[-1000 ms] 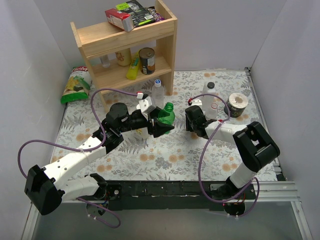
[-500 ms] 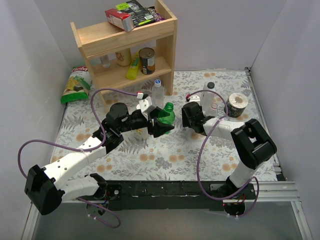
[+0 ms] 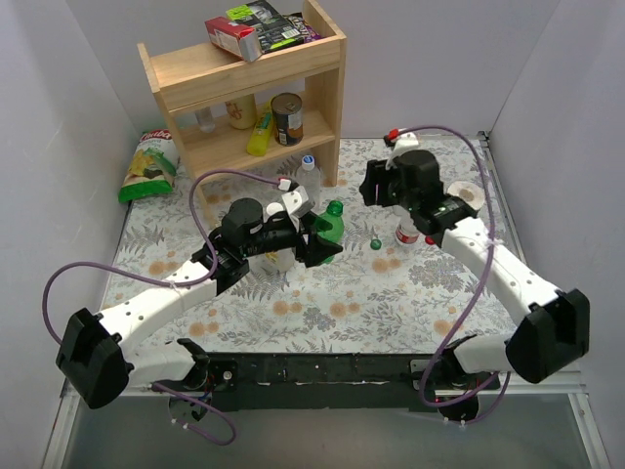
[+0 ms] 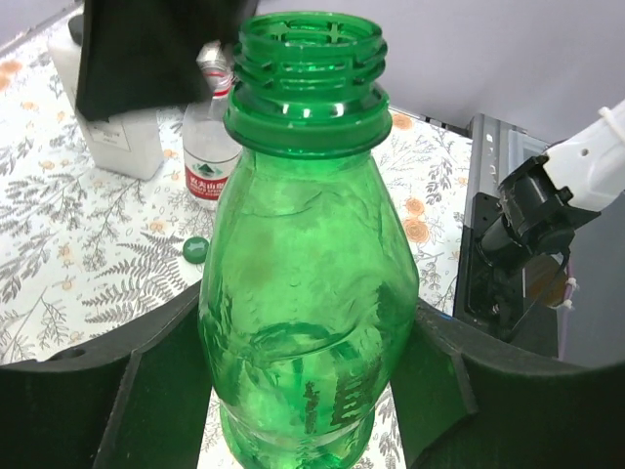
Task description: Unscrew the bottle caps
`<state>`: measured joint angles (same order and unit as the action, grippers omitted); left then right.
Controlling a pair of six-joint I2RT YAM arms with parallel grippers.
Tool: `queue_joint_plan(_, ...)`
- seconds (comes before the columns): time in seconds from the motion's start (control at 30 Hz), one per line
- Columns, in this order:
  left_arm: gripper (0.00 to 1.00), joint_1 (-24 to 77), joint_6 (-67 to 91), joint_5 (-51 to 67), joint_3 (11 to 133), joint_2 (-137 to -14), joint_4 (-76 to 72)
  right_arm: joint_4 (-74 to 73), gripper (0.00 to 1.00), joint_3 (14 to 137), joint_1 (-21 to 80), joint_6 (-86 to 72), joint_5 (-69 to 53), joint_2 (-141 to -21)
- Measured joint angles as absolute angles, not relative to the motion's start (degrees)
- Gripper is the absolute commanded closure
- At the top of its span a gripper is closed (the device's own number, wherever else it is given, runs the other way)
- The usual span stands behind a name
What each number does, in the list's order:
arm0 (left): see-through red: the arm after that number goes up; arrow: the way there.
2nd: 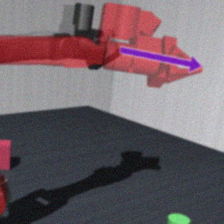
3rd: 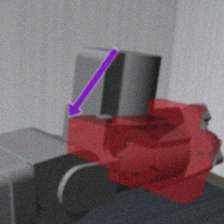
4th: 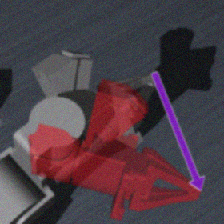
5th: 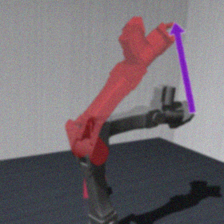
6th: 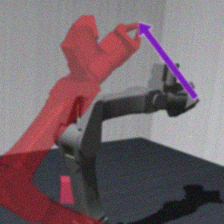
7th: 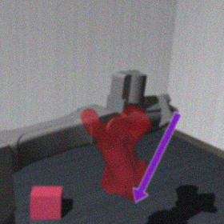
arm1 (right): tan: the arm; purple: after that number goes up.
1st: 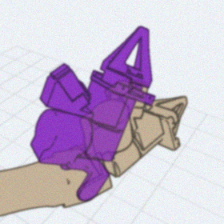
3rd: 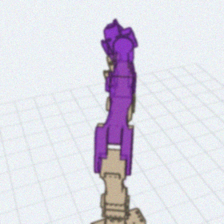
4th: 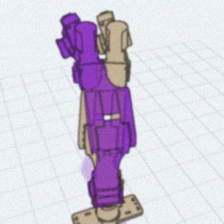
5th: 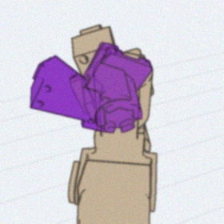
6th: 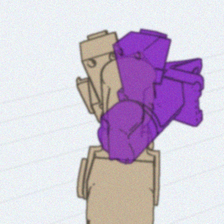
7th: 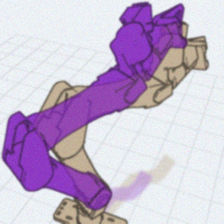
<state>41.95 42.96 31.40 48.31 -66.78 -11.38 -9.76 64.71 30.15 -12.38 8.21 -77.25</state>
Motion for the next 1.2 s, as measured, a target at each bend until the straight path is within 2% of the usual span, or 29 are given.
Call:
queue_joint_plan(0.2,0.64,41.95,44.42,29.78,49.54,-70.13,-9.87,-18.17,0.35,72.64,25.58,-11.11,-8.36,-69.43)
queue_joint_plan(0.4,0.64,41.95,45.89,29.32,49.84,-71.7,-8.86,-18.0,0.36,73.43,26.11,-12.38,-27.33,-64.01)
queue_joint_plan(0.53,0.64,41.95,46.46,29.34,50.28,-71.92,-8.6,-17.45,0.36,72.99,26.98,-13.47,-34.02,-63.48)
queue_joint_plan(1.0,0.64,41.95,46.94,30.63,50.52,-71.92,-8.62,-14.63,0.41,70.59,29.76,-15.64,-36.38,-67.35)
queue_joint_plan(1.1,0.64,41.95,46.94,30.96,50.52,-71.92,-8.62,-13.04,0.44,70.04,30.17,-16.64,-36.38,-68.14)
queue_joint_plan(1.2,0.64,41.95,46.94,31.14,50.52,-71.92,-8.62,-11.38,0.52,69.47,30.94,-17.43,-36.4,-68.79)
